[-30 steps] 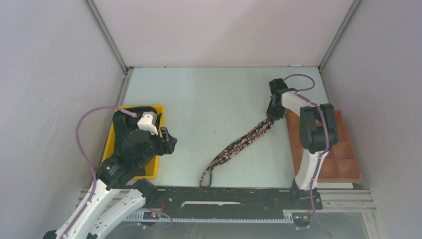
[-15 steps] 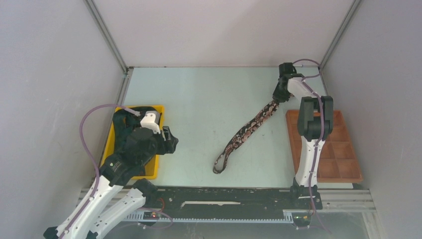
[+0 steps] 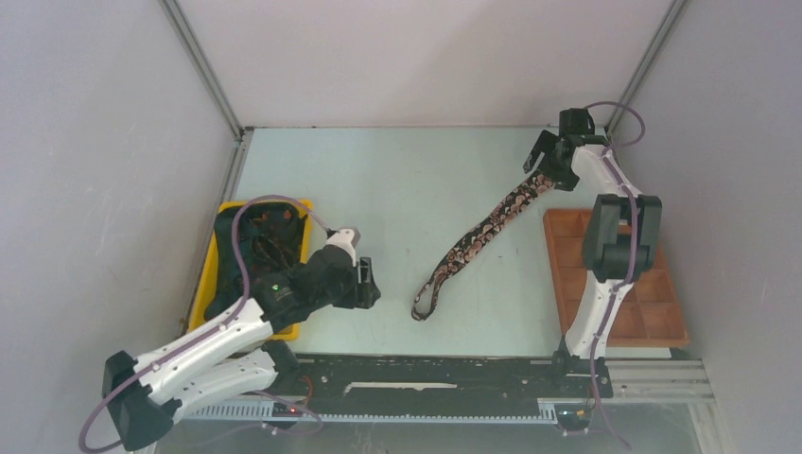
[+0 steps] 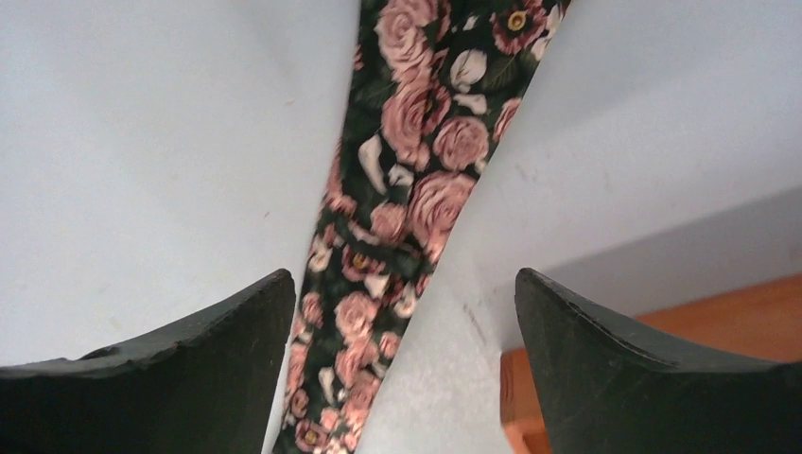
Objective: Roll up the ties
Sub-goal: Flatten out the tie at the center of the board.
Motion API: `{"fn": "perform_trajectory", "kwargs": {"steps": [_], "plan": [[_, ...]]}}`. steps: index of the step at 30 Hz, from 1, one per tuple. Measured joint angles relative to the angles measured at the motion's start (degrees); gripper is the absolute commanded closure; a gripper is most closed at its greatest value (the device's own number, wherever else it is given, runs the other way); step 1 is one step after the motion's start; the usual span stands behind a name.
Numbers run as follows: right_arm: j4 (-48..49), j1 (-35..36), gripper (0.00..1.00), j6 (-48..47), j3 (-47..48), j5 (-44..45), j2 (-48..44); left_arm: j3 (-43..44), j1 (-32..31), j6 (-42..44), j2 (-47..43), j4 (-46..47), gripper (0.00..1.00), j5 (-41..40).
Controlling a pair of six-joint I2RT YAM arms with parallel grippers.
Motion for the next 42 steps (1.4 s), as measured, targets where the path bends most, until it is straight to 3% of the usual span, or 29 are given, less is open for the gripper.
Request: {"fn": "perform_trajectory", "kwargs": {"steps": [8,14,19,22,24,28,30,34,42], "plan": [[3.1,6.27,0.11,0.04,-16.44,-1.97,-21.42,-1.22,-5.66,-4.68,10.64,8.94,0.35,2.36],[4.52,12.46,0.12,0.02,-28.92,-2.73,-30.12,2.1,-6.62,-4.98,21.88,13.92,0.38,3.8],[4.07,13.29,0.12,0.07,-38.34,-2.97,-35.71,6.38,-8.04,-4.76,32.11,17.03,0.42,5.22],[3.93,13.27,0.12,0.09,-41.4,-2.8,-39.78,8.66,-9.31,-4.68,37.07,17.46,0.52,5.88],[4.04,13.27,0.12,0.09,-42.4,-2.78,-42.03,10.29,-10.12,-4.52,40.11,17.44,0.62,5.86],[4.35,13.29,0.12,0.09,-44.15,-2.78,-44.81,11.54,-10.93,-3.96,43.67,17.57,0.94,5.51],[4.31,13.29,0.12,0.11,-44.94,-2.78,-45.46,11.58,-11.17,-3.17,44.81,17.14,1.0,4.57],[4.28,13.29,0.12,0.37,-45.9,-2.8,-45.99,13.27,-11.89,-1.11,45.44,13.49,1.0,-1.9],[4.68,14.1,0.13,1.16,-47.23,-3.26,-47.63,16.04,-17.18,3.93,41.86,5.51,1.0,-25.9]]}}
